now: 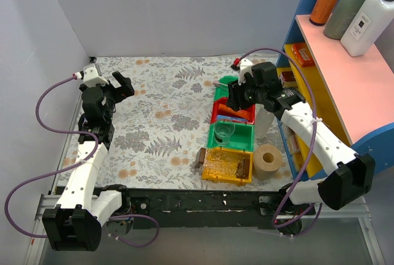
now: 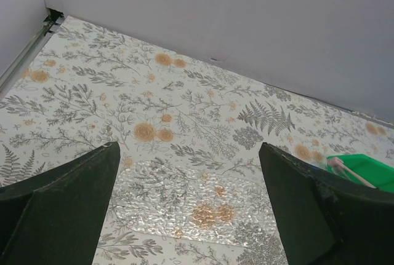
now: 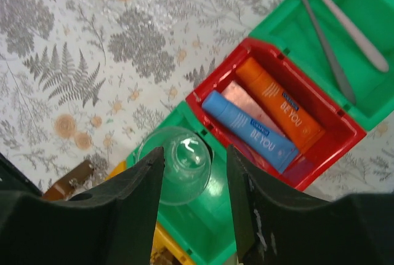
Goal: Prepare toiletry sets of a toothbrush and toothpaste on the tray
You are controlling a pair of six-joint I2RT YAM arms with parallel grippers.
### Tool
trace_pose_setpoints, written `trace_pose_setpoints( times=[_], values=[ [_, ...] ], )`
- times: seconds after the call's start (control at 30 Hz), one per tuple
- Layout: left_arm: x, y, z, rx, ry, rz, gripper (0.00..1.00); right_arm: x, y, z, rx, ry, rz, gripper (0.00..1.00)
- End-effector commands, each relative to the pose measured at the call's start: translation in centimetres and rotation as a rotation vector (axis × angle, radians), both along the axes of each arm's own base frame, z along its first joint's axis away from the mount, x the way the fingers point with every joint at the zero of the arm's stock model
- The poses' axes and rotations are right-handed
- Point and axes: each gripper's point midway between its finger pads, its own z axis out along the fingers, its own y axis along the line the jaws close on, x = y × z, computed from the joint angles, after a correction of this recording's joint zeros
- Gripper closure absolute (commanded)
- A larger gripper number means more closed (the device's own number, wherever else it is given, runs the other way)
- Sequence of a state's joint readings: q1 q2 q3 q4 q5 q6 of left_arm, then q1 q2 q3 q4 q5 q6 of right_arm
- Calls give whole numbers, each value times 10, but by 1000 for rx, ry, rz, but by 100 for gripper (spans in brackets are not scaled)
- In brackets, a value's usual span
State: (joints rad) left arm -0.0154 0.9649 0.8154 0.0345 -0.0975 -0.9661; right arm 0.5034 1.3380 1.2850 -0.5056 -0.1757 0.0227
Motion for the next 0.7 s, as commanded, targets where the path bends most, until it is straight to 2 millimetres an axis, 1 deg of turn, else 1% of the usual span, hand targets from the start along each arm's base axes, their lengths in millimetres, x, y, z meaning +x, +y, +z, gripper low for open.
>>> trace_pose_setpoints(
  times=[0.0,0.1,0.13,0.2,0.23,0.3,0.5,0.67],
  values=[
    [-2,5,0,5,-4,31,2,-32,-11,-32,-106,164,13,51],
    [-2,6,-2,6,2,37,2,-39,-13,-39,-132,190,11,53],
    [-1,6,-3,4,5,34,2,-43,-14,-47,-139,207,9,53],
    [-1,4,-3,2,6,24,2,-46,-14,-53,-142,213,7,53],
    [-1,4,-3,2,5,24,2,-49,-14,-61,-146,229,6,53],
    [-2,4,-3,0,3,25,2,-51,-14,-69,-148,247,11,54],
    [-2,4,-1,-6,-2,29,2,-46,-24,-86,-202,268,-52,54],
    [-2,4,-1,-3,-4,26,2,-43,-17,-100,-177,305,-73,57]
  ],
)
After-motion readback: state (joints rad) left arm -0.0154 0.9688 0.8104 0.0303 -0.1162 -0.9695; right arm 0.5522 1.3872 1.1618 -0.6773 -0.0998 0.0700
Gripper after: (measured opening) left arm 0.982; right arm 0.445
